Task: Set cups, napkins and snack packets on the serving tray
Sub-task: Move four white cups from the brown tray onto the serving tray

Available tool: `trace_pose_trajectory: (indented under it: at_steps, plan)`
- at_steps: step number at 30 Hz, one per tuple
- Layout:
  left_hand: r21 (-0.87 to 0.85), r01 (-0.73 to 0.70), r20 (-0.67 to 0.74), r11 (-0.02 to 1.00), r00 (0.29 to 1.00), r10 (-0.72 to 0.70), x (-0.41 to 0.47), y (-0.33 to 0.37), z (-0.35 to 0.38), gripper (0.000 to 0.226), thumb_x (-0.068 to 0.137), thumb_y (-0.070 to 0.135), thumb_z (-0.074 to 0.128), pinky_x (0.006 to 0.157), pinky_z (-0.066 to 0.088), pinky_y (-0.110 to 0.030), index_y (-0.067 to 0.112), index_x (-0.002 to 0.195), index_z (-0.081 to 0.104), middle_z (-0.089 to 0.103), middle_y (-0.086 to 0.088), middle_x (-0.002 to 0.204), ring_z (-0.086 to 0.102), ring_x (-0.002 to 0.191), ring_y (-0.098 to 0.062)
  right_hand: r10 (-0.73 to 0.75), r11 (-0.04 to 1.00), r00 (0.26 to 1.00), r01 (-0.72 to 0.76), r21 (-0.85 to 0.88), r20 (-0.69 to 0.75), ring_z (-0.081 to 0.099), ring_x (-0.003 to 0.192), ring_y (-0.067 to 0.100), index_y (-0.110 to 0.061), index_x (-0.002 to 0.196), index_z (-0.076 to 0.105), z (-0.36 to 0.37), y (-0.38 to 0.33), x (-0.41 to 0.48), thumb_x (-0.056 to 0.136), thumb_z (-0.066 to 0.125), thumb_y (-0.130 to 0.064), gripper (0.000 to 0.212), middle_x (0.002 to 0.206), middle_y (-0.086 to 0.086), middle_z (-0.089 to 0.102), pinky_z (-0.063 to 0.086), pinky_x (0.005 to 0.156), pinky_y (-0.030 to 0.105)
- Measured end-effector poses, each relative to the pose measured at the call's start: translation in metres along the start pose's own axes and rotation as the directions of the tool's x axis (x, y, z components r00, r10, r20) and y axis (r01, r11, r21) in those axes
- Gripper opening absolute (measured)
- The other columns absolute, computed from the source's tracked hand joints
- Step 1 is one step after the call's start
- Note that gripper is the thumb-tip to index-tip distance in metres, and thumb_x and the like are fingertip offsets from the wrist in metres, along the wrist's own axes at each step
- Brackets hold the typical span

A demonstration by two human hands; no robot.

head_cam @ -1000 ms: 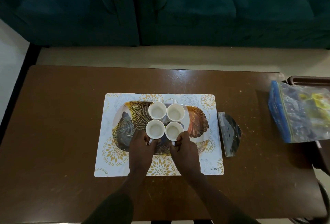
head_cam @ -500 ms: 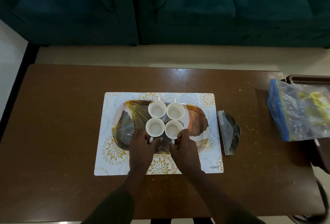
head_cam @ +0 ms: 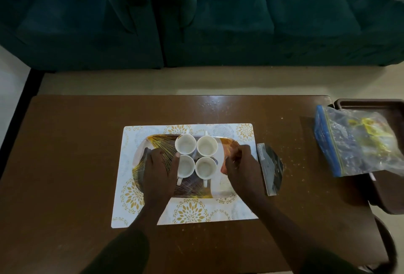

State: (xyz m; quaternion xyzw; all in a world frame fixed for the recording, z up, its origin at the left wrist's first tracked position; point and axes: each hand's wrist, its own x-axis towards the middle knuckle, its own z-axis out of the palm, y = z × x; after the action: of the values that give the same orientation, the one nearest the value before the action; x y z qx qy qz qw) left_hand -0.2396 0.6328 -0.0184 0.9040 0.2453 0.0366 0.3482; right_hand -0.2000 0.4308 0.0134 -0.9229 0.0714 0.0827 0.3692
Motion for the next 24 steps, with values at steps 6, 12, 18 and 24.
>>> trace_pose_trajectory:
  at_steps: [6, 12, 18, 24]
  plan:
    - [0.007, -0.064, -0.049, 0.998, 0.997, 0.065, 0.017, 0.028, -0.006, 0.045, 0.093, 0.034, 0.056, 0.091, 0.052, -0.048, 0.0, 0.121, 0.051, 0.06, -0.02, 0.12, 0.058, 0.11, -0.034, 0.106, 0.987, 0.986, -0.089, 0.133, -0.129, 0.059, 0.076, 0.006, -0.01, 0.107, 0.059, -0.043, -0.003, 0.04, 0.09, 0.061, -0.015, 0.017, 0.094, -0.003, 0.064, 0.043, 0.062, 0.011]
    - [0.017, -0.104, -0.054, 0.994, 0.993, 0.105, 0.023, 0.052, 0.011, 0.041, 0.094, 0.036, 0.055, 0.085, 0.052, -0.04, 0.004, 0.119, 0.053, 0.062, -0.016, 0.12, 0.06, 0.107, -0.031, 0.165, 0.963, 0.96, -0.108, 0.245, -0.225, 0.06, 0.085, 0.014, -0.008, 0.102, 0.064, -0.087, 0.01, 0.071, 0.089, 0.06, -0.012, 0.014, 0.094, 0.003, 0.065, 0.045, 0.075, 0.023]
    - [0.026, -0.155, 0.017, 0.988, 0.988, 0.155, 0.002, 0.088, 0.053, 0.046, 0.091, 0.045, 0.054, 0.091, 0.044, -0.032, 0.012, 0.123, 0.052, 0.061, -0.01, 0.126, 0.059, 0.112, -0.026, 0.274, 0.95, 0.95, -0.243, 0.199, -0.15, 0.064, 0.091, 0.017, -0.014, 0.105, 0.064, -0.107, 0.06, 0.062, 0.092, 0.059, -0.024, 0.018, 0.101, 0.004, 0.069, 0.055, 0.088, 0.038]
    - [-0.041, -0.248, 0.093, 0.968, 0.964, 0.251, -0.023, 0.153, 0.095, 0.049, 0.089, 0.046, 0.046, 0.098, 0.044, -0.039, 0.012, 0.123, 0.052, 0.06, -0.011, 0.125, 0.056, 0.113, -0.028, 0.18, 0.984, 0.969, -0.175, 0.043, -0.168, 0.065, 0.094, 0.02, -0.023, 0.096, 0.067, -0.142, 0.096, 0.052, 0.08, 0.048, -0.044, 0.033, 0.096, -0.002, 0.071, 0.051, 0.091, 0.042]
